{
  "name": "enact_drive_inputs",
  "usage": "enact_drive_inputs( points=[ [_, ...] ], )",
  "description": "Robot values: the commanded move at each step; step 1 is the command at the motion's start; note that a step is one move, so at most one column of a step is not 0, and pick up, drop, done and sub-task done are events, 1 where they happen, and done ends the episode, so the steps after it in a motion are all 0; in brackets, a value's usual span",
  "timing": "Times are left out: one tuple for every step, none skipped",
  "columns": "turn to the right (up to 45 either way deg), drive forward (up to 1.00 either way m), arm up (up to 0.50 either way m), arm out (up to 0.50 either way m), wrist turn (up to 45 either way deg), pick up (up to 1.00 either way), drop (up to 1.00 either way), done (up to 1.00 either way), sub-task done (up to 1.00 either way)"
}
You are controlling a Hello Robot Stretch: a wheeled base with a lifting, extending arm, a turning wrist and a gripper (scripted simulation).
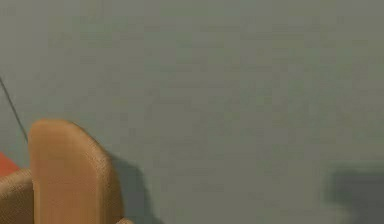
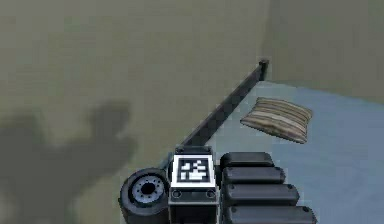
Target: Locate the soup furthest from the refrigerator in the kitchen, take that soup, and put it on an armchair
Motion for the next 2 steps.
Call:
enact_drive_inputs(
  points=[
    [45.0,0.00,0.00,0.00,0.0,0.00,0.00,0.00,0.00],
    [24.0,0.00,0.00,0.00,0.0,0.00,0.00,0.00,0.00]
  ],
)
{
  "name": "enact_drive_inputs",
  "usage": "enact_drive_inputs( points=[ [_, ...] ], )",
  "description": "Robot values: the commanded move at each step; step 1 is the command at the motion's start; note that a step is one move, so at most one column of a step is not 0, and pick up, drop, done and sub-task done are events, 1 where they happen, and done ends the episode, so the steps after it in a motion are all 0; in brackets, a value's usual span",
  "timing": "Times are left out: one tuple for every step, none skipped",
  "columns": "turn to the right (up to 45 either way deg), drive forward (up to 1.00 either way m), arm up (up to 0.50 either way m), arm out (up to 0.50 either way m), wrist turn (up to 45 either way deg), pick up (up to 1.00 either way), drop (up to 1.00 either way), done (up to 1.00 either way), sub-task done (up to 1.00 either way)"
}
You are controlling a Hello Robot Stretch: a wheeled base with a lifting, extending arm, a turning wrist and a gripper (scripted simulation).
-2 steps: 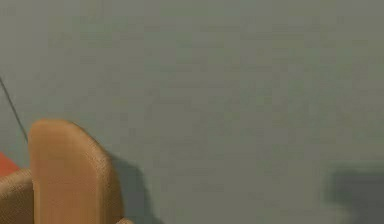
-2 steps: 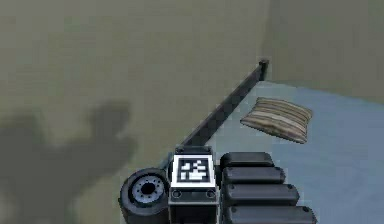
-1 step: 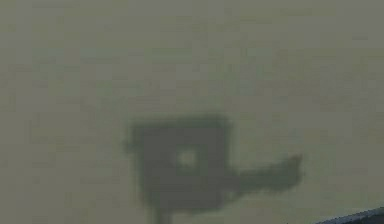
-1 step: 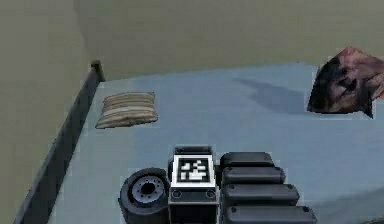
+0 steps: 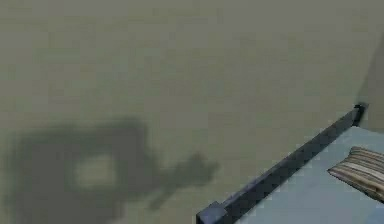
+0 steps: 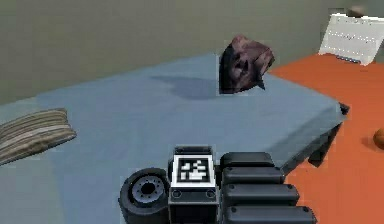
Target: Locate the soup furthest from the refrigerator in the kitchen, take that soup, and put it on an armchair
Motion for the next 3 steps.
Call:
enact_drive_inputs(
  points=[
    [-45.0,0.00,0.00,0.00,0.0,0.00,0.00,0.00,0.00],
    [-30.0,0.00,0.00,0.00,0.0,0.00,0.00,0.00,0.00],
    [45.0,0.00,0.00,0.00,0.0,0.00,0.00,0.00,0.00]
  ],
)
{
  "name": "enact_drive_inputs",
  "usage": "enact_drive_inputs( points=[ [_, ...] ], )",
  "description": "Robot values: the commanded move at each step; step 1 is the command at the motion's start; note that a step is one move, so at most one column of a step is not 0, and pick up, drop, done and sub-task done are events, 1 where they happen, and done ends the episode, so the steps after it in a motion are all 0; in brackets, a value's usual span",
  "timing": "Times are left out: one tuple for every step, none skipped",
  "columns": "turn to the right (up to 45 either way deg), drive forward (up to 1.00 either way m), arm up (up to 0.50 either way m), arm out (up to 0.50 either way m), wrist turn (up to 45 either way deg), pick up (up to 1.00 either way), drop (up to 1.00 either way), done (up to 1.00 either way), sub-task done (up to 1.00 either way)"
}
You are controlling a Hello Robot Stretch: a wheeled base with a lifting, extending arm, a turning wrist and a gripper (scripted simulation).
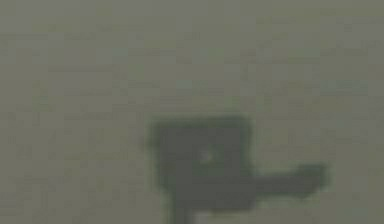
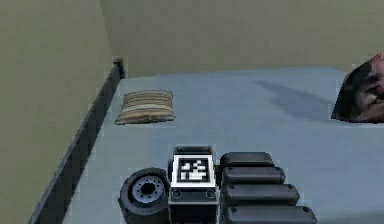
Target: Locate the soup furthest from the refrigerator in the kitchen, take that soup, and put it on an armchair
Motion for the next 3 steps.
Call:
enact_drive_inputs(
  points=[
    [36.0,0.00,0.00,0.00,0.0,0.00,0.00,0.00,0.00],
    [-45.0,0.00,0.00,0.00,0.0,0.00,0.00,0.00,0.00],
    [-45.0,0.00,0.00,0.00,0.0,0.00,0.00,0.00,0.00]
  ],
)
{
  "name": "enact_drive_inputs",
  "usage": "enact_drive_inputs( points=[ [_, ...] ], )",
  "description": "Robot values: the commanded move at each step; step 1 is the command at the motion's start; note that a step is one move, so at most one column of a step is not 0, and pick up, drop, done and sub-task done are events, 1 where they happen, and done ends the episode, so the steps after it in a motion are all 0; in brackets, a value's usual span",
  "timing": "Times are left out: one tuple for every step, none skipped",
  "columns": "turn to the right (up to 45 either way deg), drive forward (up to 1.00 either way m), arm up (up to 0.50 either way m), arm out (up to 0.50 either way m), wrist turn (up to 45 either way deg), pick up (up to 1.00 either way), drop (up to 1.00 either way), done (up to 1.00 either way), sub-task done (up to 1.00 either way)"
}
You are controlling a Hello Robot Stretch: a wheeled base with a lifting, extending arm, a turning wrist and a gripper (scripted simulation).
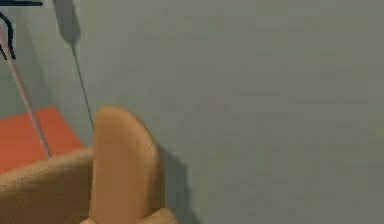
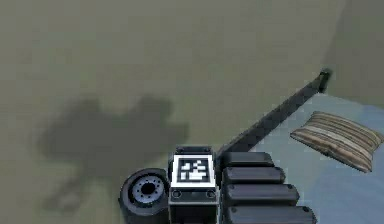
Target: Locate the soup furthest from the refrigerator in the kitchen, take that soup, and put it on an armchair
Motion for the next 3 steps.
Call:
enact_drive_inputs(
  points=[
    [-42.0,0.00,0.00,0.00,0.0,0.00,0.00,0.00,0.00],
    [0.0,0.15,0.00,0.00,0.0,0.00,0.00,0.00,0.00],
    [-45.0,0.00,0.00,0.00,0.0,0.00,0.00,0.00,0.00]
  ],
)
